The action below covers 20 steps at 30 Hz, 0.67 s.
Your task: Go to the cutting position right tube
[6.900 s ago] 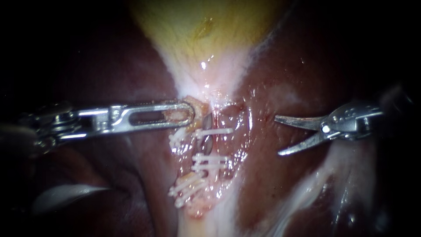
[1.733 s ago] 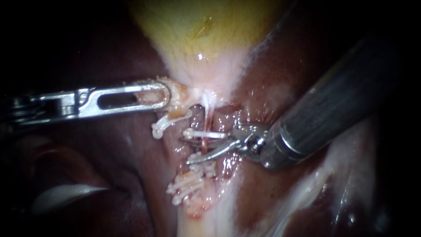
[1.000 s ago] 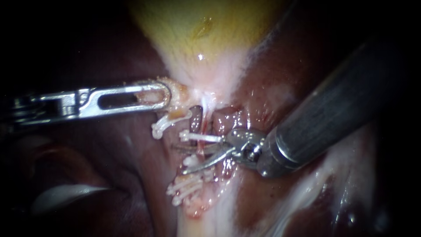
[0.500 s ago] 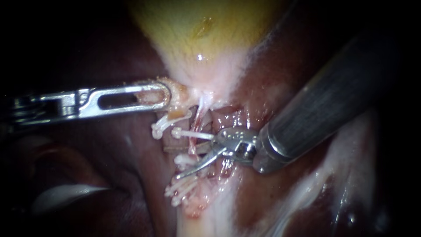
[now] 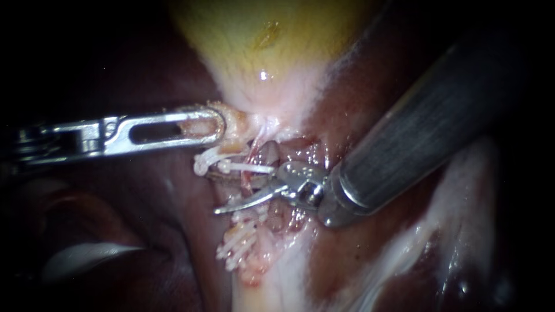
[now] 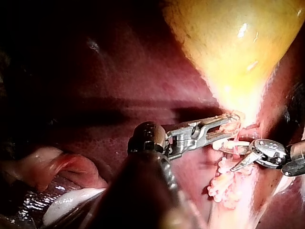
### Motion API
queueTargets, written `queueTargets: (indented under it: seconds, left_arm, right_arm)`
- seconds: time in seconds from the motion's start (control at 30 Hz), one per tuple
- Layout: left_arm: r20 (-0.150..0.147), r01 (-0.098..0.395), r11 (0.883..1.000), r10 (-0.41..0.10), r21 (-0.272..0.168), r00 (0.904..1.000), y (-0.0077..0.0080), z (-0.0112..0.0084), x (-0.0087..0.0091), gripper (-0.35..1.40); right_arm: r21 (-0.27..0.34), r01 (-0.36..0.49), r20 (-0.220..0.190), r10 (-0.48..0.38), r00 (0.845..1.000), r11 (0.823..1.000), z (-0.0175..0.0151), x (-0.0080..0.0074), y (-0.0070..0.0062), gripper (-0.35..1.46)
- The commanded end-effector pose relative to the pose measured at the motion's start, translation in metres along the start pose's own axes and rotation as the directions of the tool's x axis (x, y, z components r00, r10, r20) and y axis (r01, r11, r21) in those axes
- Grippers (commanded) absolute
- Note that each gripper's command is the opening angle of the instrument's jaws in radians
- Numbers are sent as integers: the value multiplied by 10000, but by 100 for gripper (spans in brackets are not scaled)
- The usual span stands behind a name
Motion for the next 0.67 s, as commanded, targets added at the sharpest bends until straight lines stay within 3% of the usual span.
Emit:
queueTargets:
  seconds: [0.03,0.67]
  left_arm:
    - [10,-3,10000,3,17,10000,0,0,0,-35]
    - [15,-9,10000,9,15,10000,0,1,1,-35]
  right_arm:
    - [36,-55,18,55,10000,10000,1,1,0,135]
    - [42,-521,15,521,9986,9986,0,-1,-3,135]
